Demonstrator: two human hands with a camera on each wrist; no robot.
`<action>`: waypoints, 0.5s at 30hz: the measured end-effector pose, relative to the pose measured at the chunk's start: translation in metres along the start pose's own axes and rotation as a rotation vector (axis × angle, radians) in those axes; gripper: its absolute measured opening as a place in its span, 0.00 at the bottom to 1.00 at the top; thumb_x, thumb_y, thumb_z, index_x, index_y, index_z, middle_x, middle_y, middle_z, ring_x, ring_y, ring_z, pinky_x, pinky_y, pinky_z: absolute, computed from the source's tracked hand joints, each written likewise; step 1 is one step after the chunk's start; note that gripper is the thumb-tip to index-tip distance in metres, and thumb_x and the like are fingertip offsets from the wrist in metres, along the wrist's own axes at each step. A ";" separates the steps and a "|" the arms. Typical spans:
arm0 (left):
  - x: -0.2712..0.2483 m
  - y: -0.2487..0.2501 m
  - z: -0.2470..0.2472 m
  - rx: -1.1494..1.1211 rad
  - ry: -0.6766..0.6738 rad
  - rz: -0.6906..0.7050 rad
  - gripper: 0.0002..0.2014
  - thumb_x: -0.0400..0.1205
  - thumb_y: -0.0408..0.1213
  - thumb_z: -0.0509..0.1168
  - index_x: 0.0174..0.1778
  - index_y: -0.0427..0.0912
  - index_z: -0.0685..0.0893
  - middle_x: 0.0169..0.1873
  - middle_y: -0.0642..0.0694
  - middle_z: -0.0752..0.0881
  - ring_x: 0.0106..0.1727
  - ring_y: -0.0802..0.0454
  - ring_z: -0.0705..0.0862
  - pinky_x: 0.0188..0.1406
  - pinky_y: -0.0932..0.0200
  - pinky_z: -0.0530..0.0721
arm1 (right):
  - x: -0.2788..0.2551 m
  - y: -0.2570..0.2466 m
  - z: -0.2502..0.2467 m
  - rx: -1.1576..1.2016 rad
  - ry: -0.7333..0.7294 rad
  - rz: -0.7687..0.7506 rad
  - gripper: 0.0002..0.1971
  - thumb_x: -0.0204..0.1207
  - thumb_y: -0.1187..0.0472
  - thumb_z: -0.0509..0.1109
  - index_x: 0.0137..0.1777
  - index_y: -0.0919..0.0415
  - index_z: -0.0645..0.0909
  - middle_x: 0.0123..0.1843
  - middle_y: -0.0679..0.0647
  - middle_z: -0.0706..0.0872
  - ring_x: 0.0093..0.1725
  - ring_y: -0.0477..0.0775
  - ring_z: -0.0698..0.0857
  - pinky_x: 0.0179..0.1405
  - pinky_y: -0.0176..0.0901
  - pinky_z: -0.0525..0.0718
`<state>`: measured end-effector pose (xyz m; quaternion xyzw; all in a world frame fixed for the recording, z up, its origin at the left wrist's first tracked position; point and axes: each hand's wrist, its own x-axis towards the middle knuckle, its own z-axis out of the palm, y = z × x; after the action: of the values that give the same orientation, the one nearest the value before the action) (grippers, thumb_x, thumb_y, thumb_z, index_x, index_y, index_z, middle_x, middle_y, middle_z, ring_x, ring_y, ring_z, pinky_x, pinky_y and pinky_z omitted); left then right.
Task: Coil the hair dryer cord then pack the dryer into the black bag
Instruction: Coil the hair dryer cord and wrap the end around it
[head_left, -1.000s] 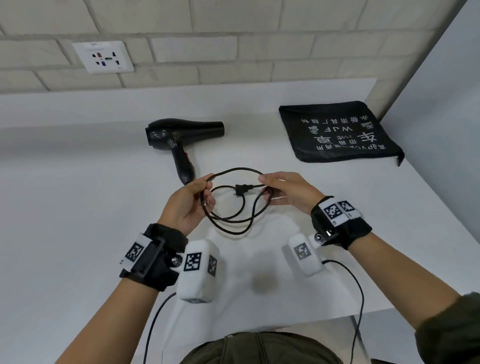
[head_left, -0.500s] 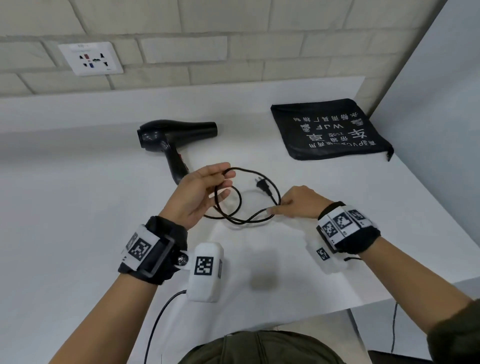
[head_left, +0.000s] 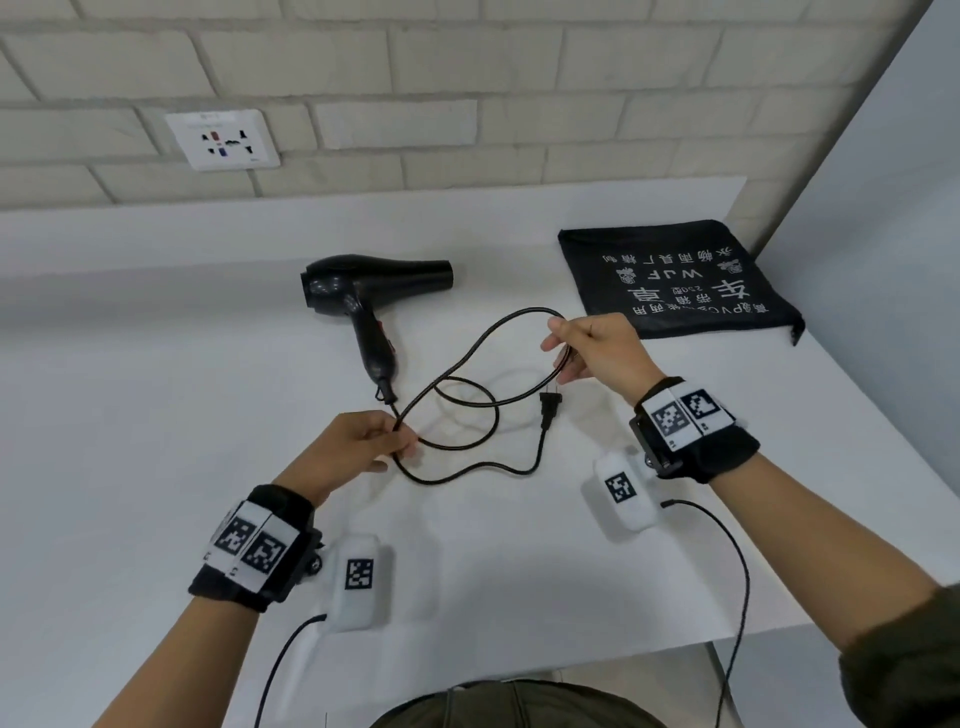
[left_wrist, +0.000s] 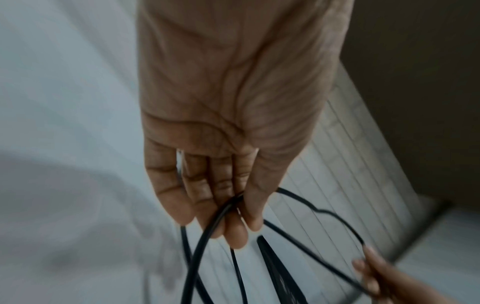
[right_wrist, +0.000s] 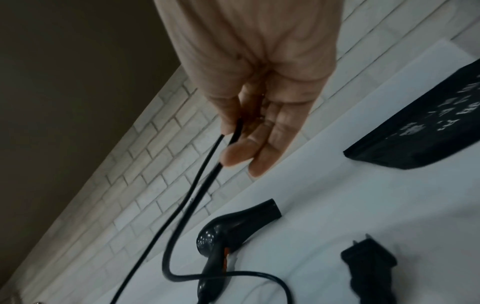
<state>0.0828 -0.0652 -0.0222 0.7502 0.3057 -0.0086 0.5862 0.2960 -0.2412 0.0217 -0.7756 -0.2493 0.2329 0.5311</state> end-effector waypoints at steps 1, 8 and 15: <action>-0.004 -0.006 -0.006 -0.047 0.039 -0.023 0.05 0.80 0.37 0.64 0.43 0.41 0.83 0.28 0.56 0.88 0.39 0.59 0.83 0.42 0.64 0.78 | 0.003 0.000 0.004 0.013 -0.006 0.006 0.15 0.80 0.55 0.64 0.34 0.60 0.83 0.29 0.58 0.79 0.16 0.42 0.82 0.21 0.29 0.81; -0.018 -0.028 -0.048 -0.250 0.471 -0.012 0.06 0.81 0.34 0.63 0.40 0.41 0.83 0.27 0.53 0.86 0.31 0.59 0.82 0.33 0.67 0.79 | 0.019 -0.003 0.035 0.149 -0.137 0.155 0.14 0.79 0.54 0.65 0.45 0.66 0.82 0.32 0.59 0.81 0.18 0.45 0.84 0.28 0.35 0.88; -0.012 -0.043 -0.066 -0.100 0.701 0.034 0.06 0.81 0.32 0.62 0.39 0.40 0.82 0.31 0.44 0.84 0.30 0.52 0.81 0.22 0.75 0.81 | 0.022 0.009 0.063 -0.270 -0.348 0.175 0.18 0.71 0.50 0.73 0.56 0.61 0.80 0.46 0.54 0.82 0.44 0.52 0.83 0.41 0.41 0.83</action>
<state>0.0299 -0.0071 -0.0345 0.6830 0.4757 0.2743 0.4816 0.2744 -0.1852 -0.0096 -0.8065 -0.2979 0.3727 0.3492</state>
